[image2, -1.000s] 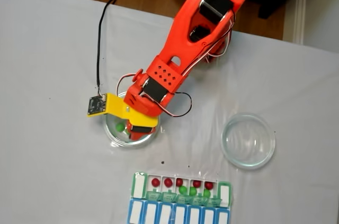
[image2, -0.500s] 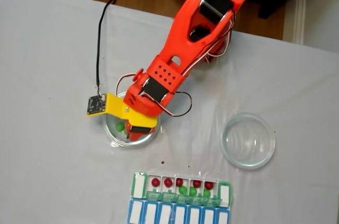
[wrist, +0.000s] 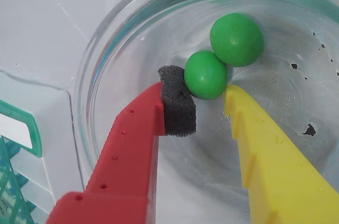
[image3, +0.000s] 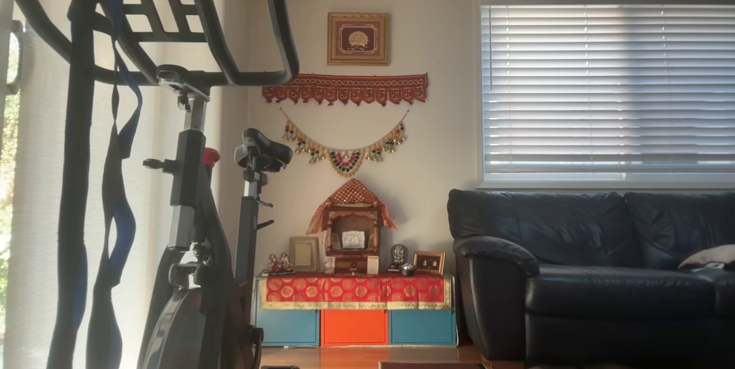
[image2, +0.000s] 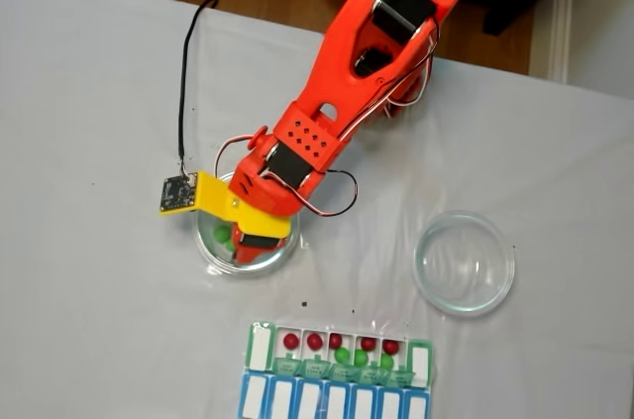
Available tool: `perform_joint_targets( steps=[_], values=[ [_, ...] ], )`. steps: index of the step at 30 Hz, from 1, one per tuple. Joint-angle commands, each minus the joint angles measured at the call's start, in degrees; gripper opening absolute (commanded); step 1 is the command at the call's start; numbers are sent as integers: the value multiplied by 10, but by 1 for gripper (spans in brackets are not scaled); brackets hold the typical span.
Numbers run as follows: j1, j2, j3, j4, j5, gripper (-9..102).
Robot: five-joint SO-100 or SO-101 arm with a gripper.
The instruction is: Sort medicines into box.
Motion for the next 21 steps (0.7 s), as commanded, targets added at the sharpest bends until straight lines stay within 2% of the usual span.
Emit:
perform_joint_targets(
  steps=[1,13,21],
  values=[
    [5,45,-3,-9,1,12],
    [1,56,-3,35,-12,16],
    [6,73,13,28,-22,18]
  ],
)
